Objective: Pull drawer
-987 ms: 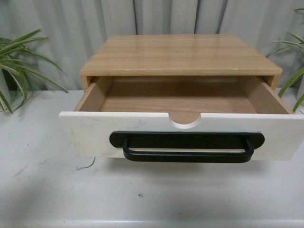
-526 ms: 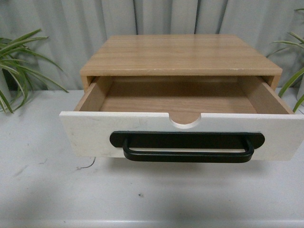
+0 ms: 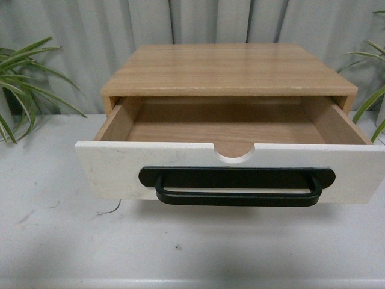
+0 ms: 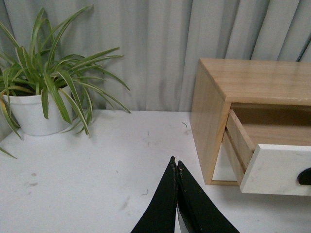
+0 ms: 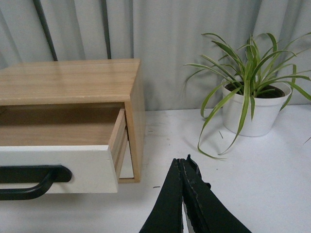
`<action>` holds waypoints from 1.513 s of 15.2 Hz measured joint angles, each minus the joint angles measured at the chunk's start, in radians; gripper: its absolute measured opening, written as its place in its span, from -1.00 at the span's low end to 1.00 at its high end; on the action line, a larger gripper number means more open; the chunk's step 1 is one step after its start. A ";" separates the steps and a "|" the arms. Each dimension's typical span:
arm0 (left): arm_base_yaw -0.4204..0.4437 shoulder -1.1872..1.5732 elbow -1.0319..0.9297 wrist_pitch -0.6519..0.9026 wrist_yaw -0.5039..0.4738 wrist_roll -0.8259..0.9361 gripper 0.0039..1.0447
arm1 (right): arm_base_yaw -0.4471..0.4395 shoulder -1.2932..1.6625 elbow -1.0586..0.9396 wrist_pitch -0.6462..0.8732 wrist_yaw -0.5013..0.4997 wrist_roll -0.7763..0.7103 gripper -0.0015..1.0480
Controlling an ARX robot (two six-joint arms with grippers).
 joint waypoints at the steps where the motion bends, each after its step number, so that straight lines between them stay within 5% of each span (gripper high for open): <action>1: 0.000 -0.018 0.000 -0.019 0.000 0.000 -0.97 | 0.000 -0.020 0.000 -0.019 0.000 0.000 -0.96; 4: 0.000 -0.196 0.000 -0.201 -0.002 0.000 -0.97 | 0.000 -0.187 0.000 -0.221 0.000 0.000 -0.96; 11: 0.000 -0.195 0.001 -0.206 0.000 0.000 -0.97 | 0.000 -0.209 0.001 -0.216 0.000 0.000 -0.96; 12: 0.000 -0.195 0.001 -0.206 0.000 0.000 -0.88 | 0.000 -0.209 0.001 -0.216 0.000 0.000 -0.79; 19: 0.000 -0.195 0.001 -0.206 0.000 0.000 0.89 | 0.000 -0.209 0.000 -0.216 0.000 0.000 0.91; 23: 0.000 -0.195 0.001 -0.206 0.000 0.001 0.88 | 0.000 -0.209 0.000 -0.216 0.000 0.000 0.88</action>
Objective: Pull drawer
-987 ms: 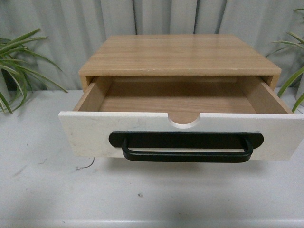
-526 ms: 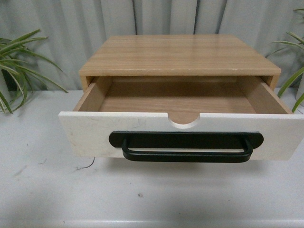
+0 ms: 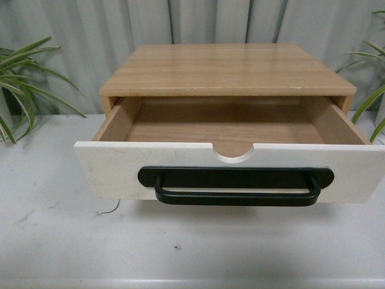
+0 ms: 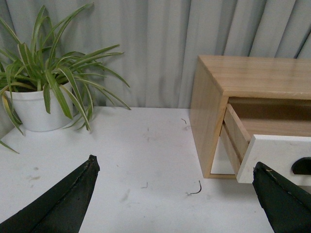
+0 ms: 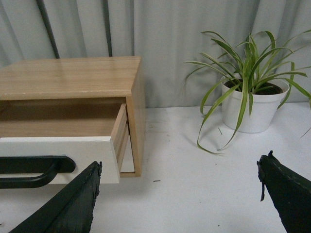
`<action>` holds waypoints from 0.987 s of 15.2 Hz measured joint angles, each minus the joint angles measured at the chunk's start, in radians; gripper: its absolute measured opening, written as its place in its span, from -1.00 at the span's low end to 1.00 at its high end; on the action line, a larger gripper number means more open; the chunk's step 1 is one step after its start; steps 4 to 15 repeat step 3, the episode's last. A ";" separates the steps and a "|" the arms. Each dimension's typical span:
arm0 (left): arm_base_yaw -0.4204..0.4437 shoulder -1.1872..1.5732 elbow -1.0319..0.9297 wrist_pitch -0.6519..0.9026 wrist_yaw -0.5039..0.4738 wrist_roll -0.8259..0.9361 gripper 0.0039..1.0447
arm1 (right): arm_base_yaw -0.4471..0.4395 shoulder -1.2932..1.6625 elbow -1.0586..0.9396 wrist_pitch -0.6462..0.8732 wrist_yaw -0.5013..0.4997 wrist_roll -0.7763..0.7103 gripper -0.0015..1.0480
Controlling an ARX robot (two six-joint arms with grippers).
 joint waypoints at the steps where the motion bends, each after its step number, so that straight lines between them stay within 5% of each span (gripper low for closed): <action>1: 0.000 0.000 0.000 0.000 0.000 0.000 0.88 | 0.000 0.000 0.000 0.000 0.000 0.000 0.88; 15: 0.000 0.000 0.000 0.000 0.000 0.000 0.88 | 0.000 0.000 0.000 0.000 0.000 0.000 0.88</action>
